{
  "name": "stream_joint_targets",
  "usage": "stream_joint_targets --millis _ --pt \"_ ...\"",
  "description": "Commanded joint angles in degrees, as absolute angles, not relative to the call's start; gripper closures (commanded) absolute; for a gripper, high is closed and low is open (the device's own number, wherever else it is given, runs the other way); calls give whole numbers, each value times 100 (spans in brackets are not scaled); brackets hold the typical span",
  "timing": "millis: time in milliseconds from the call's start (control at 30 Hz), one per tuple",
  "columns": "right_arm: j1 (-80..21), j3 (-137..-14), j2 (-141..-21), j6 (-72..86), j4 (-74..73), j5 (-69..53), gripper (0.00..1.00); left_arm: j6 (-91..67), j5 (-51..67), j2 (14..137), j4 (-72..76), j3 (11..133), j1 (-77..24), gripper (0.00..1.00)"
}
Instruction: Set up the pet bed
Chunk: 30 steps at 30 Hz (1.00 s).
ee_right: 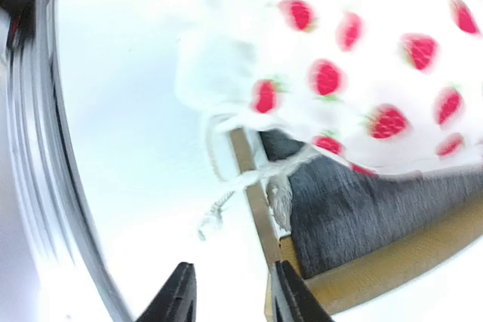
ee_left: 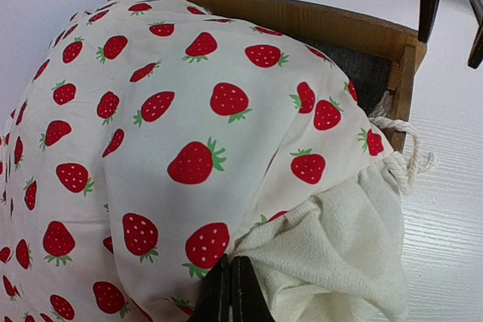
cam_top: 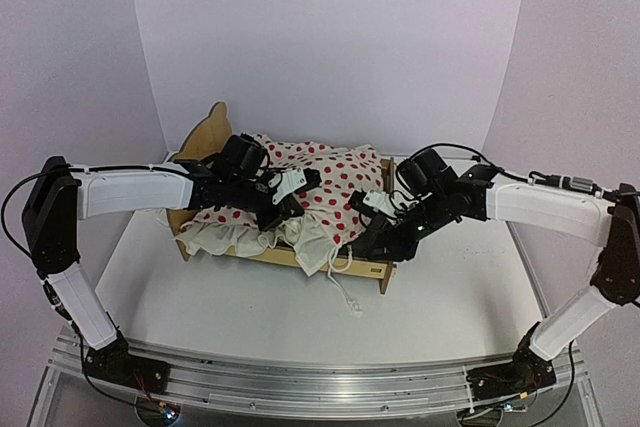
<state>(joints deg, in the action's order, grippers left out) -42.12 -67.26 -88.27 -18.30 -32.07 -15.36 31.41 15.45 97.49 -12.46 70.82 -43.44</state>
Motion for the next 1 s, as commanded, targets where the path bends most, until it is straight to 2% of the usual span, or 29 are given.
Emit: stream_joint_targets --millis 0,100,333,967 --pt "-3878 -6934 -9146 -3817 -1809 -2054 72 3000 1637 9725 -1260 7457 -4307 100" --pt "-3583 -7138 -9529 -4066 -1864 -2549 77 2902 1669 9732 -1317 7568 -4303 100" --pt "-3520 -7392 -10048 -5186 -2456 -2950 78 2411 1712 9756 -1368 7752 -4173 100" --pt "-3821 -7482 -10568 -6910 -2575 -2536 67 2260 1679 9959 -1386 7848 -4089 100"
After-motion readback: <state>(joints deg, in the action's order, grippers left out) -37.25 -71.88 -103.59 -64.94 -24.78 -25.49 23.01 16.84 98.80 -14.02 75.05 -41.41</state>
